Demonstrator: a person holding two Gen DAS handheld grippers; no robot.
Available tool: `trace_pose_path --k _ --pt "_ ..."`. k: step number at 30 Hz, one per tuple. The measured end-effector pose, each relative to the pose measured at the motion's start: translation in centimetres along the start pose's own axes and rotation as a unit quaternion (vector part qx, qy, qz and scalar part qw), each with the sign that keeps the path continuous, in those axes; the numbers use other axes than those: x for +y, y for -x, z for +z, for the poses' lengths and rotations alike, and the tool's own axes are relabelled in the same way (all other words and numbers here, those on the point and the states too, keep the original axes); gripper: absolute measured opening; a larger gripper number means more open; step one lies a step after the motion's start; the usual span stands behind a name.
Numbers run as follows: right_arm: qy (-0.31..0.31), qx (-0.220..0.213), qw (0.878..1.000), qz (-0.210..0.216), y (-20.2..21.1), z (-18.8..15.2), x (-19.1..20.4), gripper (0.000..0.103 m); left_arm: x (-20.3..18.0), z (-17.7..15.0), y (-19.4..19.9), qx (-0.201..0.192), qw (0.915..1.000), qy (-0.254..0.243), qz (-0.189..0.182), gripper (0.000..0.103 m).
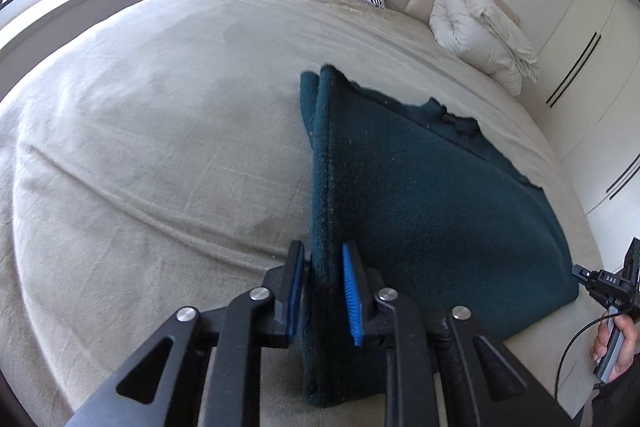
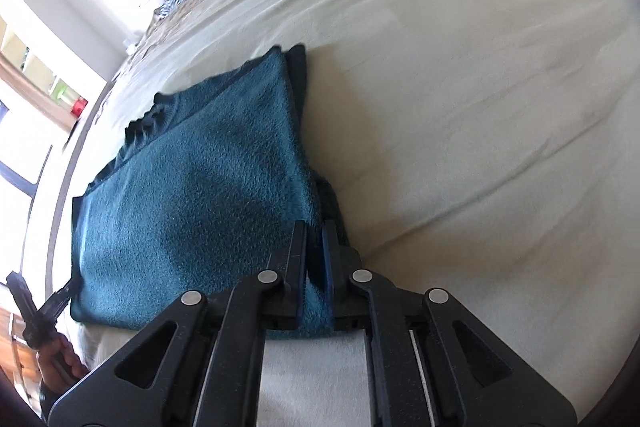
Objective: Fold small clothes
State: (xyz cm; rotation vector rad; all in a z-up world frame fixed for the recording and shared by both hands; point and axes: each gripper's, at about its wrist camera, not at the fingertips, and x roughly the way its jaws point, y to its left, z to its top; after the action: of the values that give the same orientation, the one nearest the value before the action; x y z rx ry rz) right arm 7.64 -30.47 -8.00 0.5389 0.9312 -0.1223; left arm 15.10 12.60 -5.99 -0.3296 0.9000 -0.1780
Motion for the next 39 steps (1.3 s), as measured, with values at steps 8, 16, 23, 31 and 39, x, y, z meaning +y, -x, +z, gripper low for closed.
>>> trace_pose_path --k 8,16,23,31,39 --pt "0.012 -0.086 0.996 0.016 4.7 2.9 3.4 0.019 -4.0 4.2 3.1 -0.078 0.9955 -0.049 0.020 0.042" --pt "0.003 0.015 0.980 0.200 -4.6 6.7 14.0 0.019 -12.6 8.7 -6.0 -0.033 0.9894 -0.141 0.005 0.060" --pt "-0.011 0.105 0.959 0.263 -14.5 6.0 20.4 0.028 -11.5 9.6 -12.8 0.014 0.9917 -0.127 0.016 0.060" --pt "-0.101 0.052 0.954 0.279 -15.9 8.0 11.7 0.020 -6.8 10.5 -11.9 0.018 0.9948 -0.065 -0.077 0.046" --pt "-0.210 -0.056 0.960 0.178 -11.0 9.8 -0.3 0.022 -5.5 10.1 -9.3 0.009 0.9978 -0.027 -0.060 0.045"
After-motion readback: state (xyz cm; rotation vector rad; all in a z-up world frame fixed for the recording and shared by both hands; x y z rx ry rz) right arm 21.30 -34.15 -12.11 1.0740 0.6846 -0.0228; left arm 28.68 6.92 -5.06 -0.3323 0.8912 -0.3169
